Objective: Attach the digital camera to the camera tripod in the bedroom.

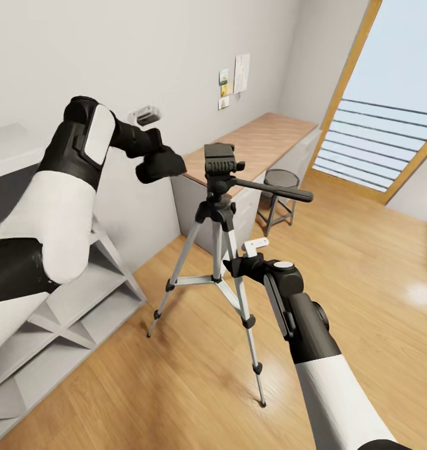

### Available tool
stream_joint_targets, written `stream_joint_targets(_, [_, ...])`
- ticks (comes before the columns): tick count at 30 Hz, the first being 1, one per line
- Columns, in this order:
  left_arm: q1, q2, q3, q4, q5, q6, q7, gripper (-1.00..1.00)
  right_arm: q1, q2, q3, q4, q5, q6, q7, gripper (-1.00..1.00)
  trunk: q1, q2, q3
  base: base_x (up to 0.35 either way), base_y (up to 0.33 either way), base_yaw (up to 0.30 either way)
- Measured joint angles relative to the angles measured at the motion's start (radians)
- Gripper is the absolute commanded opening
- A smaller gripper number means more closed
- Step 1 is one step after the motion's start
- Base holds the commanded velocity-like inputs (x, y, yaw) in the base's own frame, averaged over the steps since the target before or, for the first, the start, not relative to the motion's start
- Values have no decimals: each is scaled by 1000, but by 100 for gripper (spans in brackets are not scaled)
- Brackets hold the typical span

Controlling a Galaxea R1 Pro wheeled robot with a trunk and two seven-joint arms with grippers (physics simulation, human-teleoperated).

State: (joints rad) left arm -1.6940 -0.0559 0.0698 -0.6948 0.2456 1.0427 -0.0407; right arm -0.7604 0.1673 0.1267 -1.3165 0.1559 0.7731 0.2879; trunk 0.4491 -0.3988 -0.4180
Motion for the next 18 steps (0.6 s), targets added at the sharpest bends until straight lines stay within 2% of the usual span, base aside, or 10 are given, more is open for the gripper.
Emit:
stream_joint_targets(1, [-8, -18, -1, 1, -15, 0, 1, -100, 0, 0, 0, 0, 0, 0, 0, -100, 0, 0, 0, 0, 0, 0])
stream_joint_targets(2, [-17, -37, -3, -1, -9, 0, 1, -100, 0, -1, -1, -1, -2, 0, 0, -100, 0, 0, 0, 0, 0, 0])
stream_joint_targets(7, [-22, -44, -3, -6, -55, 0, 2, -100, 0, -8, -1, -5, -11, 2, 1, -100, 0, 0, 0, 0, 0, 0])
stream_joint_targets(8, [-23, -48, -4, -14, -141, 0, -1, -100, 0, -23, 0, -11, -28, 4, 2, -100, 0, 0, 0, 0, 0, 0])
stream_joint_targets(9, [-23, -49, -4, -22, -193, 0, -1, -100, 0, -27, 0, -13, -34, 6, 2, -100, 0, 0, 0, 0, 0, 0])
stream_joint_targets(10, [-23, -50, -4, -27, -208, 0, -1, -100, 0, -28, 0, -13, -36, 6, 2, -100, 0, 0, 0, 0, 0, 0])
stream_joint_targets(11, [-23, -51, -4, -37, -253, 0, 1, -100, 0, -30, 0, -14, -39, 7, 2, -100, 0, 0, 0, 0, 0, 0])
stream_joint_targets(15, [-23, -52, -1, -69, -325, 1, 0, -100, 0, -33, 0, -15, -42, 7, 2, -100, 0, 0, 0, 0, 0, 0])
stream_joint_targets(18, [-23, -53, 5, -97, -340, 1, -1, -100, 0, -33, 0, -15, -42, 7, 2, -100, 0, 0, 0, 0, 0, 0])
